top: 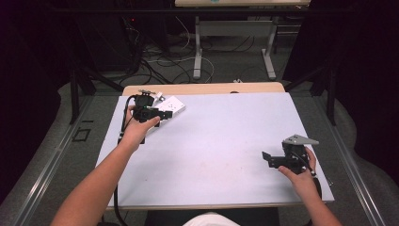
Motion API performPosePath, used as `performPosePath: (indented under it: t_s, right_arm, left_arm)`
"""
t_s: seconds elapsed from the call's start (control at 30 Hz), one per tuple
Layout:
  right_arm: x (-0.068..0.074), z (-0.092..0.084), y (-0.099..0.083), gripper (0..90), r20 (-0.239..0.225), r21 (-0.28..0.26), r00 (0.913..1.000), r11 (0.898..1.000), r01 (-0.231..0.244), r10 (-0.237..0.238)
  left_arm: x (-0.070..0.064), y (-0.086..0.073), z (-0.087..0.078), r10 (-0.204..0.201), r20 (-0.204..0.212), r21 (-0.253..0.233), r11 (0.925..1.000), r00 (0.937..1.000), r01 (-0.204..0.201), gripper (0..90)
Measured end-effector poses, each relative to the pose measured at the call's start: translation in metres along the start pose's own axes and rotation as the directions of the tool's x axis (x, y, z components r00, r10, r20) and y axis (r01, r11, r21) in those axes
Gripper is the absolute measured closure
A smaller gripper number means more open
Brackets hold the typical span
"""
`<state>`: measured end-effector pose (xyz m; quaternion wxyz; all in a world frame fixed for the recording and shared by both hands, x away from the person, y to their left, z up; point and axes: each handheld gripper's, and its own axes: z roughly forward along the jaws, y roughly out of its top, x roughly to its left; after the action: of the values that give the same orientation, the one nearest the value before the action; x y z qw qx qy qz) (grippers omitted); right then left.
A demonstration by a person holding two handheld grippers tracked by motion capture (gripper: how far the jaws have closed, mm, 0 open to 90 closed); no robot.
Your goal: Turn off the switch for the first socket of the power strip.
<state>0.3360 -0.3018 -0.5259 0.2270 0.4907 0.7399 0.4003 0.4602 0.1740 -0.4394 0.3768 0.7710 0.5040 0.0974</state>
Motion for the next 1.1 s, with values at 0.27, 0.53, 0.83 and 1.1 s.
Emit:
performPosePath:
  t_s: [0.27, 0.53, 0.83, 1.1]
  right_arm:
    - [-0.001, 0.001, -0.001, 7.1, -0.001, 0.003, 1.0, 1.0, -0.007, 0.007]
    - [-0.003, 0.002, -0.002, 7.1, -0.006, 0.013, 0.9999, 1.0, -0.014, 0.014]
    - [-0.002, 0.002, -0.002, 7.1, -0.014, 0.003, 0.9999, 1.0, 0.0, 0.001]
    - [-0.002, 0.0, -0.001, 7.1, -0.008, 0.003, 1.0, 1.0, -0.004, 0.004]
  left_arm:
    - [-0.004, -0.009, -0.009, 0.02, 0.037, 0.012, 0.9997, 0.9991, -0.02, 16.3]
    - [-0.007, -0.022, -0.013, 0.027, 0.066, -0.014, 0.9996, 0.9974, -0.026, 15.6]
    - [-0.014, -0.034, -0.018, 0.045, 0.052, -0.011, 0.9989, 0.9976, -0.045, 6.9]
    - [-0.02, -0.049, -0.03, 0.038, 0.044, -0.04, 0.9985, 0.9983, -0.037, 0.3]
